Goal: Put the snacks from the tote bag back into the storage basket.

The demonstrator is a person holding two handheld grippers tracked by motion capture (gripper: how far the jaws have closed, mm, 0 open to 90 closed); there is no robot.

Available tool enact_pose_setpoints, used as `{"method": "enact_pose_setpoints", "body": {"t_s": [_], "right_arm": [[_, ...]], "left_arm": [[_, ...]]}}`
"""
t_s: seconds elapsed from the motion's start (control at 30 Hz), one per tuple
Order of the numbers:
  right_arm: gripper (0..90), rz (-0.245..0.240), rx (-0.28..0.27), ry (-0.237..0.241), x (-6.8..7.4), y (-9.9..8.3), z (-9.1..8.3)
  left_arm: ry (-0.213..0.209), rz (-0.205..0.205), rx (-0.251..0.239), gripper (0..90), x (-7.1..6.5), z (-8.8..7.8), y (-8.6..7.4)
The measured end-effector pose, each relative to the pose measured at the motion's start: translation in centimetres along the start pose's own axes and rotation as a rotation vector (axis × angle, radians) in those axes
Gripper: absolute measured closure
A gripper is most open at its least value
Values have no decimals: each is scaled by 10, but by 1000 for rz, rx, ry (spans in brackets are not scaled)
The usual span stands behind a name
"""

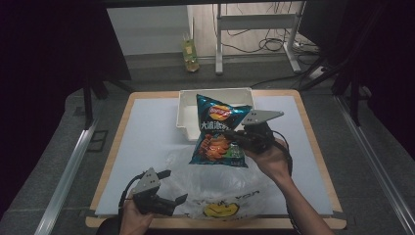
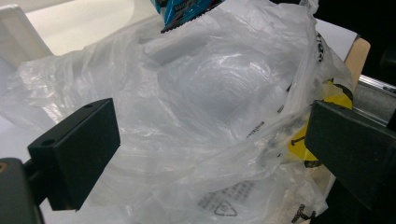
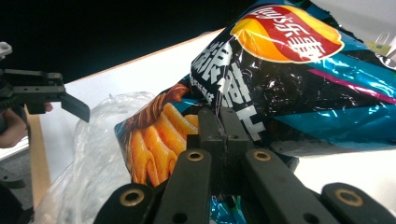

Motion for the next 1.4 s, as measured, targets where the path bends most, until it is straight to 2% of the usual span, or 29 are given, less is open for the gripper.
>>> {"method": "enact_pose_setpoints", "body": {"t_s": [0.23,0.43,0.57,0.6,0.77,1.07,1.4], "right_arm": [[900,5,-2,-3,-8,8,10],[900,9,-1,-13,-18,13,21],[900,8,-2,-20,-23,15,27],[900,11,-4,-22,-26,17,30],[900,7,-10,-30,-34,21,40],[900,4,-15,-48,-47,27,59],[900,-12,-1,-60,-59,26,81]], "left_arm": [[8,0,4,34,0,-1,0],[33,-3,22,37,4,0,-2],[66,-10,38,39,7,1,-4],[85,-14,49,39,10,1,-6],[106,-25,51,41,13,0,-6],[121,5,67,41,14,1,-7],[123,7,60,36,15,0,-7]]}}
Point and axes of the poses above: each handheld gripper's, and its own axes: z roughly forward along the jaws, y roughly out of its top, x roughly to its left, the point moved 6 cm from there along z, roughly forward along the jaws, and after that the axes turned 11 degrees about -y, right-handed, at the moved point
